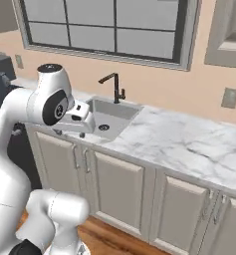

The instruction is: Navigate to the electric kettle.

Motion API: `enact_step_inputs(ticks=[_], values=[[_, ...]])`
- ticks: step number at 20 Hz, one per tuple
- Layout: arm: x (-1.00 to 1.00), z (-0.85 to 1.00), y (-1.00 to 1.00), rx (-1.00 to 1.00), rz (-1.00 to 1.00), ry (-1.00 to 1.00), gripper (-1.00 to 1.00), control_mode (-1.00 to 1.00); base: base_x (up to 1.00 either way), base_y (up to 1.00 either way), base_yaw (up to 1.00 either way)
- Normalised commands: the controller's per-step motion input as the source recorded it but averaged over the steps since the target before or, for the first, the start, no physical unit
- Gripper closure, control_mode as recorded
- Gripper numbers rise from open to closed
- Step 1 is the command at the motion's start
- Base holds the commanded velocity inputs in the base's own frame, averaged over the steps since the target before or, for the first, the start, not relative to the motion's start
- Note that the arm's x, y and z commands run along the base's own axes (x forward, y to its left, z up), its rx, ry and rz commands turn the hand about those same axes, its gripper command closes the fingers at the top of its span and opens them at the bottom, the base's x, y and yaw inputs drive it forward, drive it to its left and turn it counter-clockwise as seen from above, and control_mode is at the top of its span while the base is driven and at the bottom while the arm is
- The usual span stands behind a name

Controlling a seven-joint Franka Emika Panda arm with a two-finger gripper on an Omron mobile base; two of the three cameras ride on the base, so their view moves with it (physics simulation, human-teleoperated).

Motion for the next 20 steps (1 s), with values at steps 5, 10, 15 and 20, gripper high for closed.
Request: enact_step_inputs(ticks=[5,10,15,20], values=[[0.0,0.0,0.0,0.0,0.0,0.0,-1.0,1.0,0.16,0.55,0.77],[0.0,0.0,0.0,0.0,0.0,0.0,-1.0,1.0,0.94,1.0,0.02],[0.0,0.0,0.0,0.0,0.0,0.0,-1.0,1.0,0.75,1.0,-0.08],[0.0,0.0,0.0,0.0,0.0,0.0,-1.0,1.0,0.84,1.0,-0.17]])
